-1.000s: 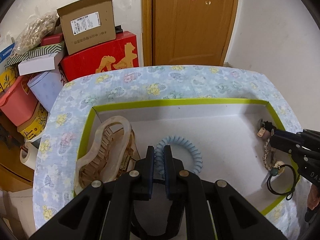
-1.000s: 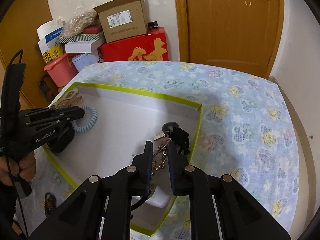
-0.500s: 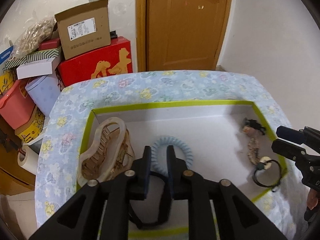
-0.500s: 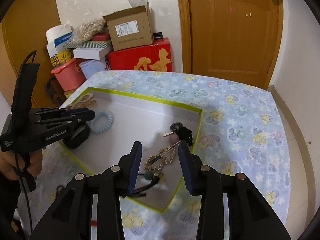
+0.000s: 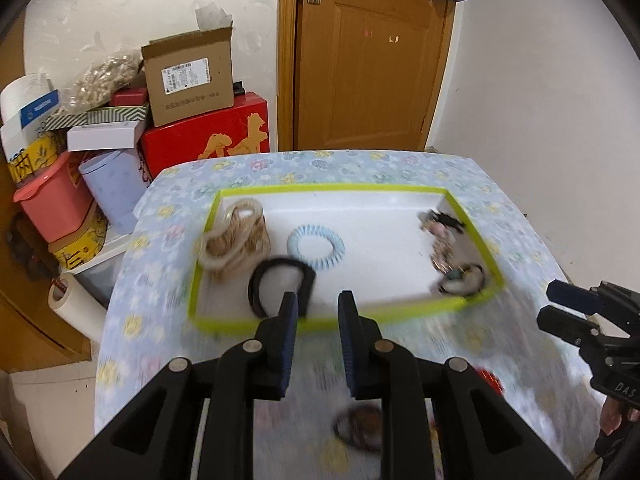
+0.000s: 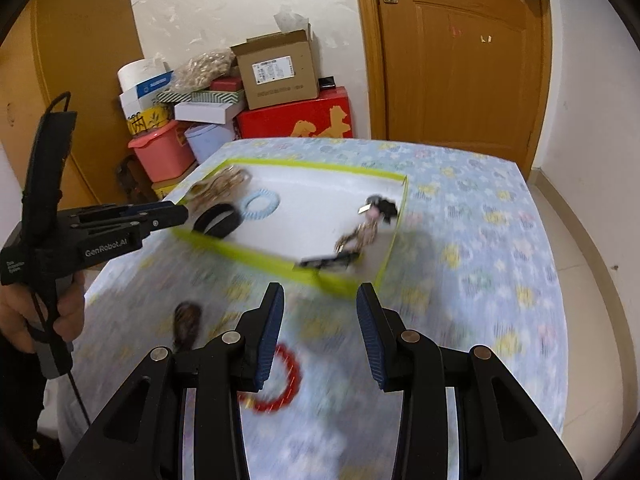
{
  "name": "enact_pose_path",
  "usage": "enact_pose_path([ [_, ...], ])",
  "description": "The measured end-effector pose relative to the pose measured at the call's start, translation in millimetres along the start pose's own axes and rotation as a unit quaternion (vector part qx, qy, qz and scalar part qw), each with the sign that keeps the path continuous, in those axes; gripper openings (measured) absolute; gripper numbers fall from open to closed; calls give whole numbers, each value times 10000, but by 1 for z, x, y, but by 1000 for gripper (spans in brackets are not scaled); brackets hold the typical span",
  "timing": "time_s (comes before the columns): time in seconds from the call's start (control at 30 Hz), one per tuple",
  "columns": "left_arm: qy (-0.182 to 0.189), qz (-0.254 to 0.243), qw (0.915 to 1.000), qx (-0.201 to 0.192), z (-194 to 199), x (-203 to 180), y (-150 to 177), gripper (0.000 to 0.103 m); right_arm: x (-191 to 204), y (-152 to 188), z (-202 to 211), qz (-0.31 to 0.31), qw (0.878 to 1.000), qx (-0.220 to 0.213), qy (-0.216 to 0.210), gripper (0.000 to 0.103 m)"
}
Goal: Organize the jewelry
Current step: 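Open both tools to drop the coil and gold chain into the tray, then grasp the dark brown bead bracelet with the left tool while the right tool grasps the red bead bracelet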
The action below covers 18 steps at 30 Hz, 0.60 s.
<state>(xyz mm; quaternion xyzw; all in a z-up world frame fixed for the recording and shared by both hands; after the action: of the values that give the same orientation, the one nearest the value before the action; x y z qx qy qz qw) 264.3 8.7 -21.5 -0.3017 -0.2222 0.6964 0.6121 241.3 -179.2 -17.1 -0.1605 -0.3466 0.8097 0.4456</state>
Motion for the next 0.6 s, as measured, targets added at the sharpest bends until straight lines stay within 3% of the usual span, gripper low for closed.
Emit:
enact_pose_path([
  [0.3,78,159,9998,-46,54,0,57,22,25,48,46,-93,9999,43,-17,39],
  [0.6,94,331,9994,24,80,8,100,22,45,77,65,-108,9999,72,-39,39],
])
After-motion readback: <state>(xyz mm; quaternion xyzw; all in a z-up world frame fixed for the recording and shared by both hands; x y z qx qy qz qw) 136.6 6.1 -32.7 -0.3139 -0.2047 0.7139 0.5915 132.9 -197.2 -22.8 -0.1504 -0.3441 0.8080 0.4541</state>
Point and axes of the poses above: each gripper's, at about its wrist camera, not at the fingertips, and z roughly against the way its jaws point, x to its left, y to its underside, the point moved 6 cm from there along -z, roughly the way its jaws point, and after that the axes turned 7 degrees about z, right-handed, at the moved point
